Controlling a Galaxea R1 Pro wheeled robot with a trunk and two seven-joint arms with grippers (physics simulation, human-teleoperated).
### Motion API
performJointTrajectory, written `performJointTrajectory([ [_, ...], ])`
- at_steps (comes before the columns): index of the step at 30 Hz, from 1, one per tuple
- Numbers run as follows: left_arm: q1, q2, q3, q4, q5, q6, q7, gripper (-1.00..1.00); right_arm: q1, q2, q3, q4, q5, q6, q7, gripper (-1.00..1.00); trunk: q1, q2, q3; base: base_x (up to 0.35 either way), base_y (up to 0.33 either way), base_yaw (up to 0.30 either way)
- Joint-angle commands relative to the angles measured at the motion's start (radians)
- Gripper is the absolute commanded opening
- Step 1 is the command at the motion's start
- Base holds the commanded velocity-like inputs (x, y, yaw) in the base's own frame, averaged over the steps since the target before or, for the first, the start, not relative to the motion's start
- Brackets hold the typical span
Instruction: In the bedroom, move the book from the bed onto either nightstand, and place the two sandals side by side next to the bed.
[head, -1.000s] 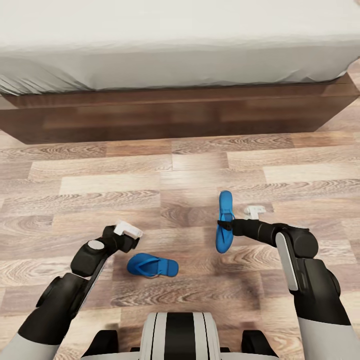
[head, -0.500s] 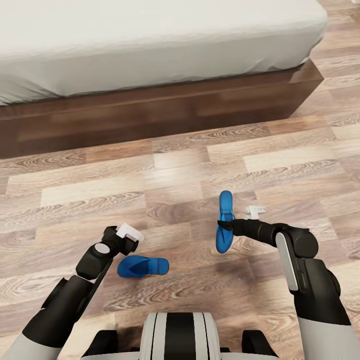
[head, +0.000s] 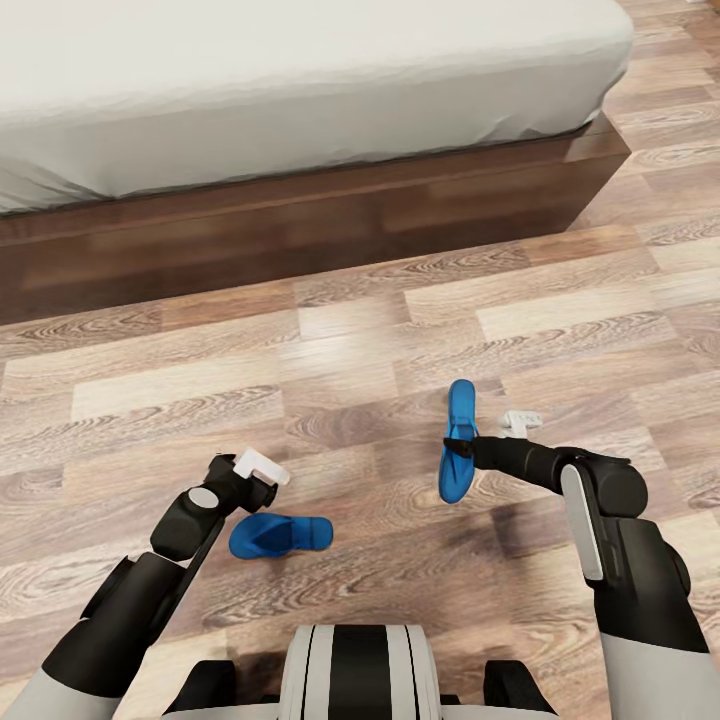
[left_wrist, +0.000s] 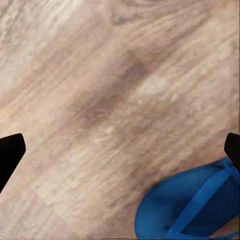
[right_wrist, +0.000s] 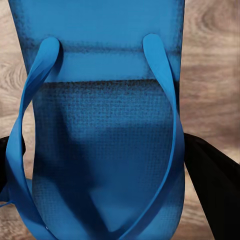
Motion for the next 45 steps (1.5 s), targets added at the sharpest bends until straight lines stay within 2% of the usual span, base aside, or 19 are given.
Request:
performJointTrajectory([
  [1, 0.001, 0.006, -0.002, -0.005, -0.012, 0.005, -0.031, 1.0, 0.0, 0.0, -0.001, -0.001, -0.007, 0.006, -0.002, -1.0, 0.0, 0.0, -0.001, -0.003, 0.004, -0.001],
  [2, 0.001, 0.014, -0.002, -0.01, -0.013, 0.006, -0.061, 1.0, 0.0, 0.0, -0.001, -0.001, -0.007, 0.006, -0.002, -1.0, 0.0, 0.0, -0.001, -0.003, 0.003, -0.001],
  [3, -0.001, 0.038, -0.002, -0.016, -0.016, 0.009, -0.141, 1.0, 0.0, 0.0, -0.001, -0.001, -0.007, 0.006, -0.002, -1.0, 0.0, 0.0, -0.001, -0.002, 0.002, 0.0],
  [6, -0.007, 0.08, -0.003, -0.02, -0.022, 0.015, -0.281, 1.0, 0.0, 0.0, 0.0, -0.001, -0.007, 0.006, -0.001, -1.0, 0.0, 0.0, -0.001, -0.001, 0.001, 0.0],
  [8, -0.017, 0.116, -0.004, -0.023, -0.054, 0.022, -0.413, 1.0, -0.001, 0.0, 0.002, -0.001, -0.007, 0.006, -0.002, -1.0, 0.0, 0.0, -0.001, 0.0, 0.0, 0.0],
  [9, -0.019, 0.121, -0.004, -0.023, -0.064, 0.024, -0.436, 1.0, -0.001, 0.0, 0.003, -0.001, -0.007, 0.006, -0.002, -1.0, 0.0, 0.0, -0.001, 0.0, 0.0, 0.0],
  [11, -0.035, 0.133, -0.013, -0.013, -0.095, 0.042, -0.523, 1.0, -0.001, 0.0, 0.006, -0.001, -0.007, 0.006, -0.002, -1.0, 0.0, 0.0, -0.001, 0.0, 0.0, 0.0],
  [14, -0.057, 0.137, -0.036, 0.009, -0.116, 0.052, -0.568, 1.0, -0.001, 0.0, 0.007, -0.001, -0.007, 0.006, -0.002, -1.0, 0.0, 0.0, -0.001, 0.0, 0.0, 0.0],
  [15, -0.073, 0.137, -0.058, 0.028, -0.145, 0.055, -0.585, 1.0, -0.001, 0.0, 0.007, -0.001, -0.007, 0.006, -0.002, -1.0, 0.0, 0.0, -0.001, 0.0, 0.0, 0.0],
  [16, -0.091, 0.133, -0.103, 0.063, -0.216, 0.053, -0.598, 1.0, -0.001, 0.0, 0.007, -0.001, -0.007, 0.006, -0.002, -1.0, 0.0, 0.0, -0.001, 0.0, 0.0, 0.0],
  [17, -0.096, 0.132, -0.116, 0.073, -0.24, 0.053, -0.601, 1.0, -0.001, 0.0, 0.008, -0.001, -0.007, 0.006, -0.002, -1.0, 0.0, 0.0, -0.001, 0.0, 0.0, 0.0],
  [18, -0.103, 0.122, -0.137, 0.092, -0.286, 0.049, -0.603, 1.0, -0.001, 0.0, 0.008, -0.001, -0.007, 0.006, -0.002, -1.0, 0.0, 0.0, -0.001, 0.0, 0.0, 0.0],
  [20, -0.112, 0.093, -0.16, 0.138, -0.351, 0.033, -0.589, 1.0, -0.001, 0.0, 0.009, -0.001, -0.007, 0.006, -0.002, -1.0, 0.0, 0.0, -0.001, 0.0, 0.0, 0.0],
  [23, -0.117, 0.065, -0.169, 0.191, -0.39, 0.021, -0.547, 1.0, -0.001, 0.0, 0.009, -0.001, -0.007, 0.006, -0.001, -1.0, 0.0, 0.0, -0.001, 0.0, 0.0, 0.0],
  [25, -0.12, 0.049, -0.173, 0.221, -0.401, 0.017, -0.517, 1.0, -0.001, 0.0, 0.009, -0.001, -0.007, 0.006, -0.001, -1.0, 0.0, 0.0, -0.001, 0.0, 0.0, 0.0],
  [28, -0.124, 0.019, -0.197, 0.276, -0.413, 0.011, -0.466, 1.0, -0.001, 0.0, 0.008, -0.001, -0.007, 0.006, -0.001, -1.0, 0.0, 0.0, -0.001, 0.0, 0.0, 0.0],
  [30, -0.127, 0.001, -0.234, 0.318, -0.42, 0.006, -0.438, 1.0, -0.001, 0.001, 0.01, -0.001, -0.006, 0.006, -0.002, -1.0, 0.0, 0.0, -0.001, 0.0, 0.0, 0.0],
  [39, -0.128, -0.013, -0.251, 0.342, -0.416, -0.038, -0.432, 1.0, -0.001, 0.0, 0.009, -0.001, -0.005, 0.006, -0.002, -1.0, 0.0, 0.0, -0.001, 0.0, 0.0, 0.0],
  [45, -0.13, -0.036, -0.279, 0.379, -0.419, -0.043, -0.429, 1.0, -0.001, 0.001, 0.009, -0.001, -0.005, 0.006, -0.001, -1.0, 0.0, 0.0, -0.001, 0.0, 0.0, 0.0],
])
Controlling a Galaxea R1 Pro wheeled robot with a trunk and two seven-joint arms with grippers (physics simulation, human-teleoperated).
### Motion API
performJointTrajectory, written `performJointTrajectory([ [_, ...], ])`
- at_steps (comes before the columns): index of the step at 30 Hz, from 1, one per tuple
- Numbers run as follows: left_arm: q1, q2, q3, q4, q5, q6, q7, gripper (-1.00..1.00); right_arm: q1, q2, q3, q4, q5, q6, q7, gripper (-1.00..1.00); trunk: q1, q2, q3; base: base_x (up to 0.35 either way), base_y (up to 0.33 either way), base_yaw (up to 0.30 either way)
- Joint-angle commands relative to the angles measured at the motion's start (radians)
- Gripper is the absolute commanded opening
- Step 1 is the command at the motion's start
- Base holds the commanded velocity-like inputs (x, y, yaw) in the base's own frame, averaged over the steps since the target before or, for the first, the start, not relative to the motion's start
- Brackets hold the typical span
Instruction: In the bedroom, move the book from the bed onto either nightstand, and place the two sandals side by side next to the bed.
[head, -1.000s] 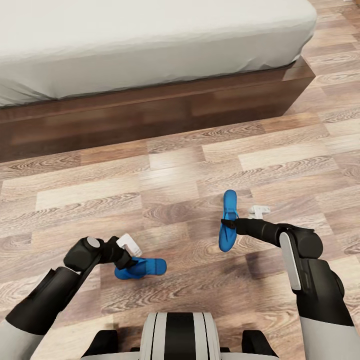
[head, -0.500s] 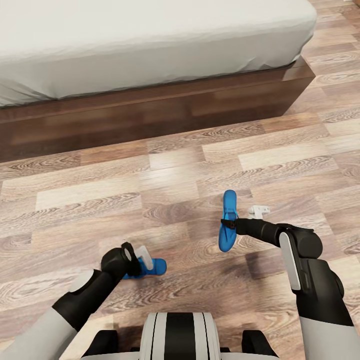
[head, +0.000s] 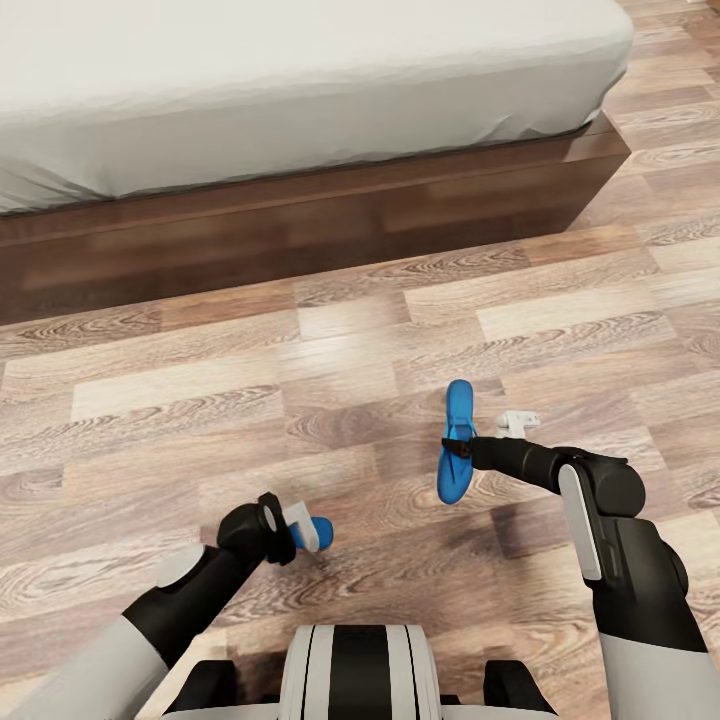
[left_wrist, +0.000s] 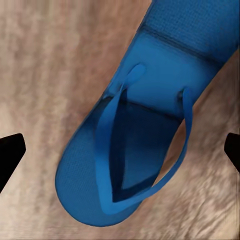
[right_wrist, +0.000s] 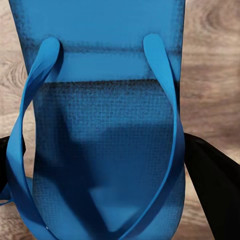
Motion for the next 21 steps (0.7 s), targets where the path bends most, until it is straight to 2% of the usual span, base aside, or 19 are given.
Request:
performJointTrajectory([
  [1, -0.003, -0.005, -0.008, 0.008, -0.012, 0.0, -0.009, 1.0, 0.0, 0.0, -0.001, -0.001, -0.007, 0.006, -0.002, -1.0, 0.0, 0.0, -0.001, 0.0, 0.0, 0.0],
  [7, -0.019, -0.029, -0.035, 0.047, -0.014, -0.007, -0.006, 1.0, 0.0, -0.001, -0.002, -0.001, -0.007, 0.006, -0.002, -1.0, 0.0, 0.0, -0.001, 0.0, 0.0, 0.0],
  [11, -0.041, -0.031, -0.048, 0.078, -0.016, -0.01, -0.004, 1.0, 0.0, -0.001, -0.002, -0.001, -0.007, 0.006, -0.002, -1.0, 0.0, 0.0, -0.001, 0.0, 0.0, 0.0],
  [21, -0.07, -0.031, -0.049, 0.155, -0.015, -0.061, 0.009, 1.0, 0.0, 0.0, -0.003, -0.001, -0.007, 0.006, -0.002, -1.0, 0.0, 0.0, -0.001, 0.0, 0.0, 0.0],
])
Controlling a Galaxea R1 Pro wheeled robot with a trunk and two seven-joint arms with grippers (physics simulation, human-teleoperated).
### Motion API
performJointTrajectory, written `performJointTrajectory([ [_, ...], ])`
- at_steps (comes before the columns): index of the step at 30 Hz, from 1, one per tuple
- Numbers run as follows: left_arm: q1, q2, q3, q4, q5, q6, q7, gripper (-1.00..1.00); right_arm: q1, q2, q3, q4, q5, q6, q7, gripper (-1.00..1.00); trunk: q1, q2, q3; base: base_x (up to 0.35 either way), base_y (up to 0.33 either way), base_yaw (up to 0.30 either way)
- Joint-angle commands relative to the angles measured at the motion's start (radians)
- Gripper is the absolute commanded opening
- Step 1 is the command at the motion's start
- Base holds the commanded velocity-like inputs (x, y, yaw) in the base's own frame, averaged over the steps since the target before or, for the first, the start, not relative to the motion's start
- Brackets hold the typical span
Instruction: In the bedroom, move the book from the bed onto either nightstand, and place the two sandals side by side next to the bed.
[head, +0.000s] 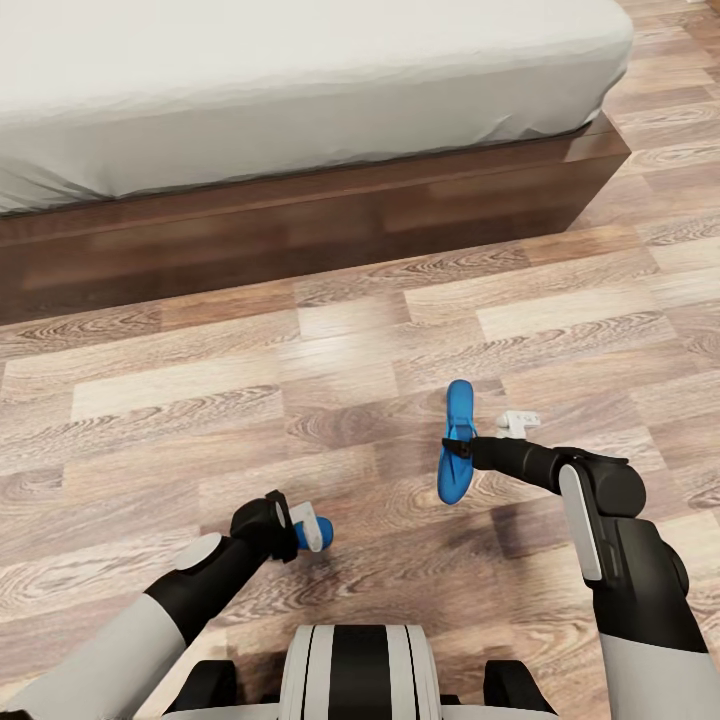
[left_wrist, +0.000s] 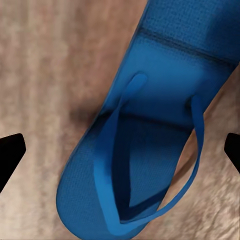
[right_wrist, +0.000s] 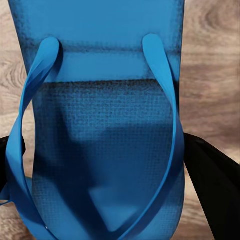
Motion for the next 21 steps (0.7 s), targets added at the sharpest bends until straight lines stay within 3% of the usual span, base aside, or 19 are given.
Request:
performJointTrajectory([
  [1, -0.001, 0.001, -0.003, 0.0, -0.01, 0.001, -0.005, 1.0, 0.0, 0.0, -0.001, -0.001, -0.007, 0.006, -0.002, -1.0, 0.0, 0.0, -0.001, 0.0, 0.0, 0.0],
  [7, -0.001, -0.006, -0.006, 0.017, -0.01, -0.002, 0.014, 1.0, 0.0, 0.0, -0.004, -0.001, -0.007, 0.006, -0.002, -1.0, 0.0, 0.0, -0.001, 0.0, 0.0, 0.0],
  [13, 0.007, -0.012, -0.007, 0.033, -0.046, -0.003, 0.033, 1.0, 0.0, 0.0, -0.005, -0.001, -0.007, 0.006, -0.002, -1.0, 0.0, 0.0, -0.001, 0.0, 0.0, 0.0],
  [21, 0.012, -0.011, -0.007, 0.035, -0.052, -0.003, 0.038, 1.0, 0.0, 0.0, -0.005, -0.001, -0.007, 0.006, -0.002, -1.0, 0.0, 0.0, -0.001, 0.0, 0.0, 0.0],
])
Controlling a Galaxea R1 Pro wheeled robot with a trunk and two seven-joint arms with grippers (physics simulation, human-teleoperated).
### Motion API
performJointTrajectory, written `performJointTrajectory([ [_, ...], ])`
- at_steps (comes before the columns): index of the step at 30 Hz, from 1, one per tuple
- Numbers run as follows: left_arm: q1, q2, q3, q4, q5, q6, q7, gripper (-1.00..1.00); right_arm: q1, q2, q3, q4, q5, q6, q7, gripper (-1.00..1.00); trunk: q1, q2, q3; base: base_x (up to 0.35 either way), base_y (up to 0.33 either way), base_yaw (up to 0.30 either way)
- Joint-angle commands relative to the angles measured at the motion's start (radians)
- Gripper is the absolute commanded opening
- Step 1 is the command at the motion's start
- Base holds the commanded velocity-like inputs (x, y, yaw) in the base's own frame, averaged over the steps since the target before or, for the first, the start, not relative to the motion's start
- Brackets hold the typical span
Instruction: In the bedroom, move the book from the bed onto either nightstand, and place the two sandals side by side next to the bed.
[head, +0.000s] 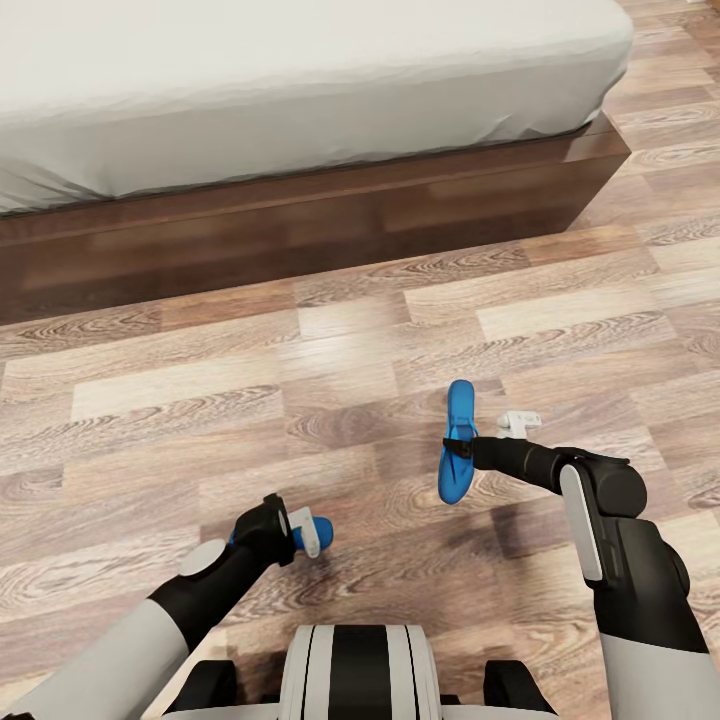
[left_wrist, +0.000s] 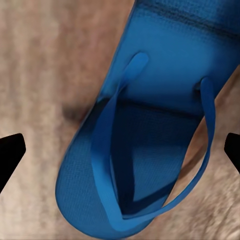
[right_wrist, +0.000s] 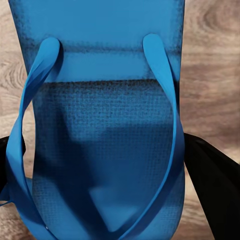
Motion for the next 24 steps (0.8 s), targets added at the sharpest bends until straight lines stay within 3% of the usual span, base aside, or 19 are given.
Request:
performJointTrajectory([
  [1, 0.0, 0.001, -0.003, -0.001, -0.011, 0.002, -0.009, 1.0, -0.001, 0.0, -0.001, -0.001, -0.007, 0.006, -0.002, -1.0, 0.0, 0.0, -0.001, 0.0, 0.0, 0.0],
  [24, -0.005, -0.003, 0.009, 0.11, -0.007, -0.055, 0.004, 1.0, -0.001, 0.0, -0.002, -0.001, -0.007, 0.006, -0.002, -1.0, 0.0, 0.0, -0.001, 0.0, 0.0, 0.0],
])
